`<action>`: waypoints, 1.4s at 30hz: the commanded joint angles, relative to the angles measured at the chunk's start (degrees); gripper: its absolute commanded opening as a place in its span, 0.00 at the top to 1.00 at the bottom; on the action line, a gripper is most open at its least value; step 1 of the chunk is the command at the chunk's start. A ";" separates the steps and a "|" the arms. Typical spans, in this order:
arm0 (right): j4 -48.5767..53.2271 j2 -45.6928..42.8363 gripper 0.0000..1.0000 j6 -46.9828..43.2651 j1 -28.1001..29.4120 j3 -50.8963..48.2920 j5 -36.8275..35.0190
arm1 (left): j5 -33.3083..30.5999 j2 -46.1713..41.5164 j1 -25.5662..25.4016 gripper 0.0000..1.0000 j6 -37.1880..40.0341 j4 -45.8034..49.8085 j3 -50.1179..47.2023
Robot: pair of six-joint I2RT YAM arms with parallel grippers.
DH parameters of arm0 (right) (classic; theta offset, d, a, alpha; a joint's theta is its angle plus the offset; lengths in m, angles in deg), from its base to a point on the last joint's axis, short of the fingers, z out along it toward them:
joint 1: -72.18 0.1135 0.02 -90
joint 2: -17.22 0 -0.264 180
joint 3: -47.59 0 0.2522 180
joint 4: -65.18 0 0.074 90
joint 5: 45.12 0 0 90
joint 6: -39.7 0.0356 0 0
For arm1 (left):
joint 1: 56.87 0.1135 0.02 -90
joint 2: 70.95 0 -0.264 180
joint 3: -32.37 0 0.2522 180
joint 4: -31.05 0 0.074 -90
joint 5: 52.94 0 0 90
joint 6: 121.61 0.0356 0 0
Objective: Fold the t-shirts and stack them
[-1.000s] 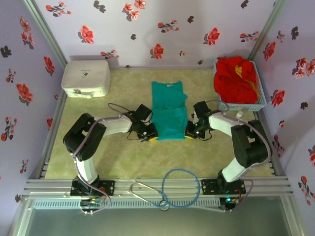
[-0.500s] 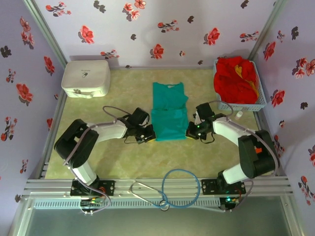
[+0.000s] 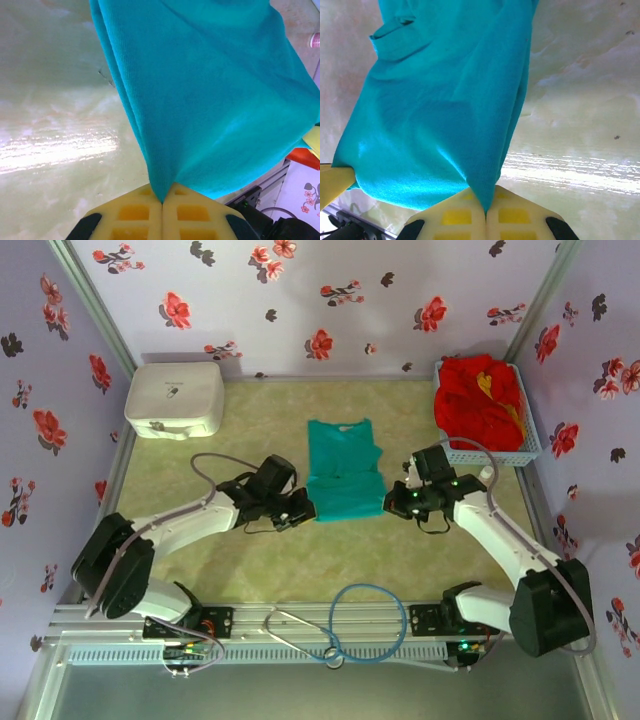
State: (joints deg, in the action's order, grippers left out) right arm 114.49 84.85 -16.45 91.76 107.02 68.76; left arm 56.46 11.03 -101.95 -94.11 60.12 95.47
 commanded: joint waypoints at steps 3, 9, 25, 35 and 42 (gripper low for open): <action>5.39 -3.38 1.00 2.42 0.20 1.25 1.54 | -1.83 -4.91 -2.75 1.00 -5.20 4.37 -0.23; 8.69 -5.11 1.00 3.16 0.20 4.94 1.28 | -3.48 -6.26 -3.26 1.00 -3.67 8.51 4.72; 7.34 8.62 1.00 1.94 -1.13 19.76 2.96 | 1.85 3.17 3.50 0.99 0.65 9.12 16.40; 5.33 15.78 1.00 2.10 -2.60 25.53 3.97 | 5.20 7.89 8.66 0.99 3.94 9.61 21.99; 4.44 20.03 1.00 1.78 -3.62 29.92 4.95 | 6.91 11.70 11.27 1.00 5.62 10.09 26.53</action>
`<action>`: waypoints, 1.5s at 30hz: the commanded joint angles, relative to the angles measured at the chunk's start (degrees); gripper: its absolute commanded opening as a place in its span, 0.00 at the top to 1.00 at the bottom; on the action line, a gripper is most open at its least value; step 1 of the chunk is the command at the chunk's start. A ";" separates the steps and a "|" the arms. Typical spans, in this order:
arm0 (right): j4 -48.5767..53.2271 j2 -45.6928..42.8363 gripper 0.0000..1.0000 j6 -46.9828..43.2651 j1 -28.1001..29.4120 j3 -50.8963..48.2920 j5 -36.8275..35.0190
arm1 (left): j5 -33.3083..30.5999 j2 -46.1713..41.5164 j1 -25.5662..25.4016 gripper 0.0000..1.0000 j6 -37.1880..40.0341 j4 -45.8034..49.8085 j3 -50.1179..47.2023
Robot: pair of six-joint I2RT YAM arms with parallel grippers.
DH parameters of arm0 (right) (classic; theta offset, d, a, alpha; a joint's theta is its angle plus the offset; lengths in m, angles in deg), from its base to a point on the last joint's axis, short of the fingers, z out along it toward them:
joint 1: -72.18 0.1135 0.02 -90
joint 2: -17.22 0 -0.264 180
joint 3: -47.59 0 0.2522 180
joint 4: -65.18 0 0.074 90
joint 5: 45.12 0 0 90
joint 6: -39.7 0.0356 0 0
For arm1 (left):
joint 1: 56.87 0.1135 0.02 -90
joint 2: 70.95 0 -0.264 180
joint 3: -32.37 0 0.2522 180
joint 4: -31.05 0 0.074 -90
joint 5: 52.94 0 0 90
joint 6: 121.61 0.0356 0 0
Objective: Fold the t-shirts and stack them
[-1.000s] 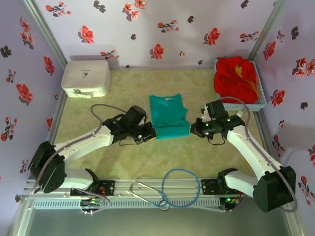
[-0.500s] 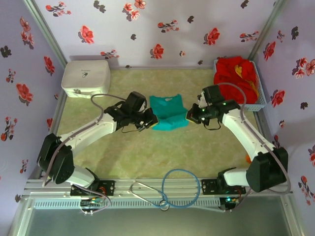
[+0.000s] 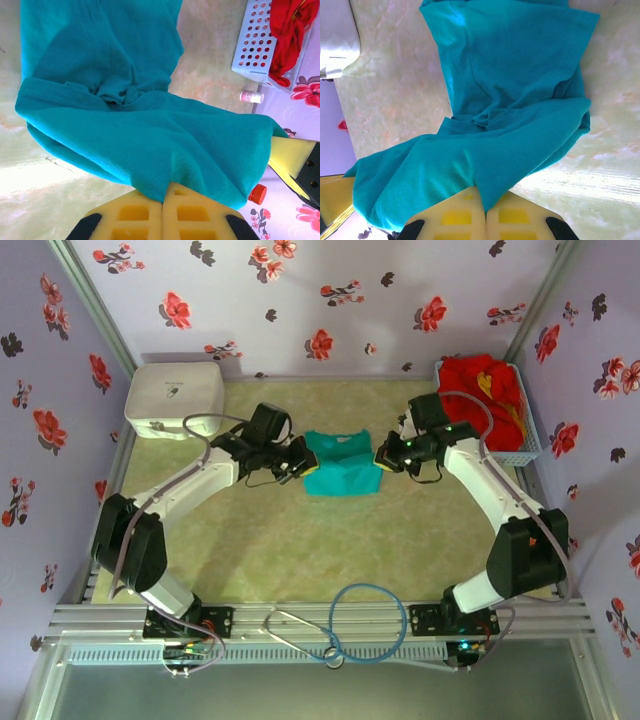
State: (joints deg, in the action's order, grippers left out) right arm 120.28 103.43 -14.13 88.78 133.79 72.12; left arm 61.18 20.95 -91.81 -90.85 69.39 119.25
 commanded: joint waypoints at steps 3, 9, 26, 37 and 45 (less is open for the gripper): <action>-1.78 3.09 1.00 -0.62 -1.17 4.37 1.90 | 2.91 3.21 1.94 1.00 3.14 0.82 4.21; -2.57 6.10 1.00 -0.45 -2.09 6.26 2.75 | 4.94 7.07 4.06 1.00 4.31 0.47 6.67; -5.63 13.65 1.00 -0.99 -3.61 11.49 3.05 | 5.50 15.17 7.07 1.00 9.44 5.50 16.90; -9.28 20.26 1.00 -0.35 -4.69 15.83 3.01 | 5.36 22.98 8.33 0.97 13.78 7.83 25.05; -10.72 23.73 1.00 0.04 -5.16 18.73 3.26 | 5.16 27.06 9.56 0.95 15.85 9.29 30.08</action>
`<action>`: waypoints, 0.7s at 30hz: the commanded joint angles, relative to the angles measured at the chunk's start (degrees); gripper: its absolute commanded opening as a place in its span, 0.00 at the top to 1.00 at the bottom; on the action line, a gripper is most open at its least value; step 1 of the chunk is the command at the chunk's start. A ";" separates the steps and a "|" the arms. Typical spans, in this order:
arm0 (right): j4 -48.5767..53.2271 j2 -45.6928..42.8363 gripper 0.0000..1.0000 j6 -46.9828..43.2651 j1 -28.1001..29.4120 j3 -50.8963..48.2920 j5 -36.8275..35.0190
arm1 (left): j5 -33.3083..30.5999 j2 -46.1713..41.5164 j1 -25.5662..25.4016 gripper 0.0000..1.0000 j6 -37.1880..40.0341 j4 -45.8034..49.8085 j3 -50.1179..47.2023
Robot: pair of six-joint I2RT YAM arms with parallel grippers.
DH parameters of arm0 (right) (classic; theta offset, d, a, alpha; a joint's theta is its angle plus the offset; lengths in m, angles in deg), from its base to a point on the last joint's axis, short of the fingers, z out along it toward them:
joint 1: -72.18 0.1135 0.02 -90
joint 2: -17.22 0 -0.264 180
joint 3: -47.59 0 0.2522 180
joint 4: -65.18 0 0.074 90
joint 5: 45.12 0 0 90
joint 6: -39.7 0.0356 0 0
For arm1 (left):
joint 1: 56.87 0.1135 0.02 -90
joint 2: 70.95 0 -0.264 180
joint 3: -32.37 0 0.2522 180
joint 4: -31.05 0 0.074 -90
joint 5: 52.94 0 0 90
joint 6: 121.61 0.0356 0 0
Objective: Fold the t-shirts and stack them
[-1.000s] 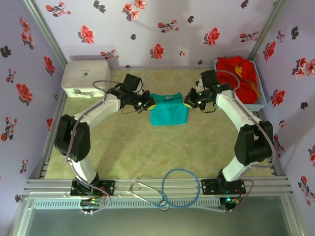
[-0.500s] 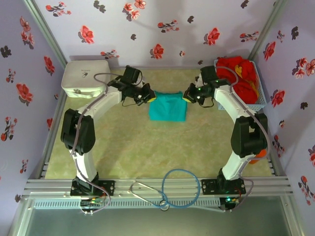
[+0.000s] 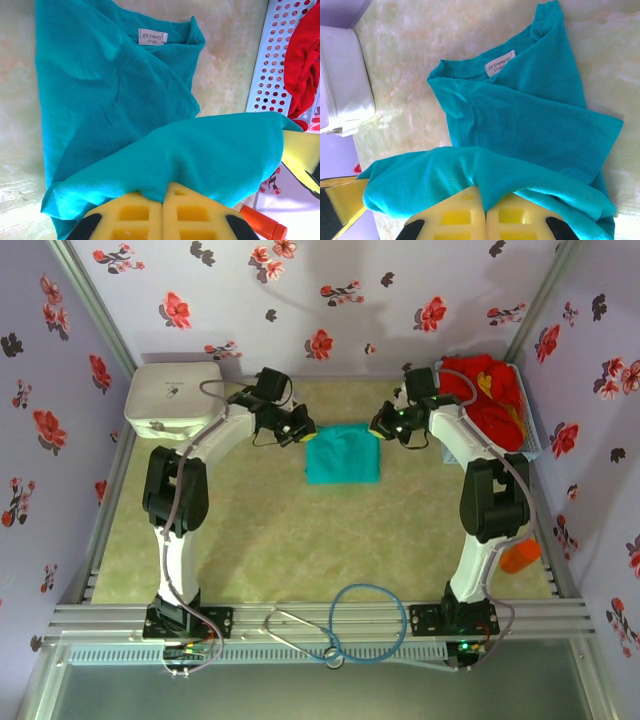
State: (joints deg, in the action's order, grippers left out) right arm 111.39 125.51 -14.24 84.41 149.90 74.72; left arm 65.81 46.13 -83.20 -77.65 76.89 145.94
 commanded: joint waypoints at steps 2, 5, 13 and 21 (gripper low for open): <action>-2.03 2.67 1.00 0.25 -0.98 3.36 0.73 | 0.43 2.93 1.48 0.94 3.05 2.02 4.66; -2.77 3.98 1.00 0.50 -1.21 4.12 0.85 | 0.43 4.50 2.01 0.92 3.40 1.94 6.36; -4.70 8.01 1.00 0.99 -1.74 7.05 1.07 | 0.51 10.15 3.19 0.90 5.18 2.58 12.69; -6.30 11.86 1.00 1.67 -2.34 9.34 2.04 | 0.78 14.37 4.08 0.87 6.05 2.51 17.20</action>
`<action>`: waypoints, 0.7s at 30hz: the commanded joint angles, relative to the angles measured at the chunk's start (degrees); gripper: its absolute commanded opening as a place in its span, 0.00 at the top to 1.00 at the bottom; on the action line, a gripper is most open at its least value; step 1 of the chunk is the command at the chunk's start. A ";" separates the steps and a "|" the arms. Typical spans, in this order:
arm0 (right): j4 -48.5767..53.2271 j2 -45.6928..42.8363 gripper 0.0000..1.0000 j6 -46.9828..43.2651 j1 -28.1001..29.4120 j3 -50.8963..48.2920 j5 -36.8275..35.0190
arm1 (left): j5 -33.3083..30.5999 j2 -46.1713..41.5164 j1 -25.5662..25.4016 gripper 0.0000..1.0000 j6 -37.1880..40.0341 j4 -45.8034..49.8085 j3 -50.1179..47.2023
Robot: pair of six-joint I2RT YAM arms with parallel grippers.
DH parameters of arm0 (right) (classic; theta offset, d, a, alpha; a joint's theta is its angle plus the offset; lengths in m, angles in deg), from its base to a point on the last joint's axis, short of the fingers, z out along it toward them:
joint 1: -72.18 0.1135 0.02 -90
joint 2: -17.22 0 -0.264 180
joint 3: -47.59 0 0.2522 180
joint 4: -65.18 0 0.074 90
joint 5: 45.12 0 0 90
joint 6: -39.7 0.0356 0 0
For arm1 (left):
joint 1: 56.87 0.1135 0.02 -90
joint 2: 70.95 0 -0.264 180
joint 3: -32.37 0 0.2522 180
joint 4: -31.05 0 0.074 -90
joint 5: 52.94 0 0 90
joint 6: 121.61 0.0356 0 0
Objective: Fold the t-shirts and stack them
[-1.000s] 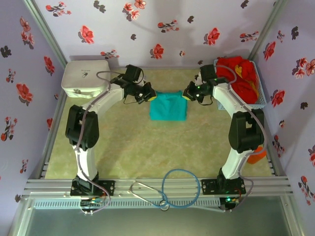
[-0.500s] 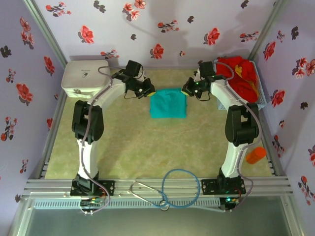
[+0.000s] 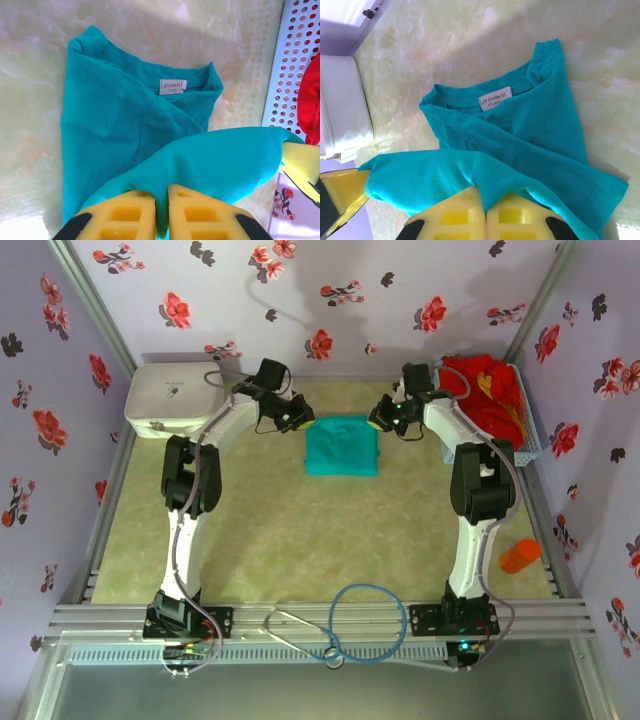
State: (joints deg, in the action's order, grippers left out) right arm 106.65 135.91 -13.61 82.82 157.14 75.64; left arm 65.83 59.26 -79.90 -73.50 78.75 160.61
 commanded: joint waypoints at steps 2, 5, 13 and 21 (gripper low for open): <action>-1.65 2.37 1.00 1.08 -0.79 2.86 1.20 | 0.88 2.11 0.88 0.87 1.94 0.34 3.56; -2.11 3.71 1.00 1.40 -0.88 3.80 1.31 | 0.87 3.69 1.10 0.85 2.17 0.69 5.46; -3.51 7.91 0.95 1.59 -1.10 7.10 2.28 | 0.80 7.02 1.75 0.84 2.03 -0.01 8.31; -6.67 7.85 0.29 1.44 -1.24 6.63 3.33 | -3.09 5.87 2.64 0.73 5.27 3.89 11.89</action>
State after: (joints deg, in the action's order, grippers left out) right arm 102.32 144.52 -12.06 81.96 163.12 77.76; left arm 64.43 66.65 -77.84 -71.44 80.28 169.46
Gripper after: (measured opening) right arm 0.693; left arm 0.261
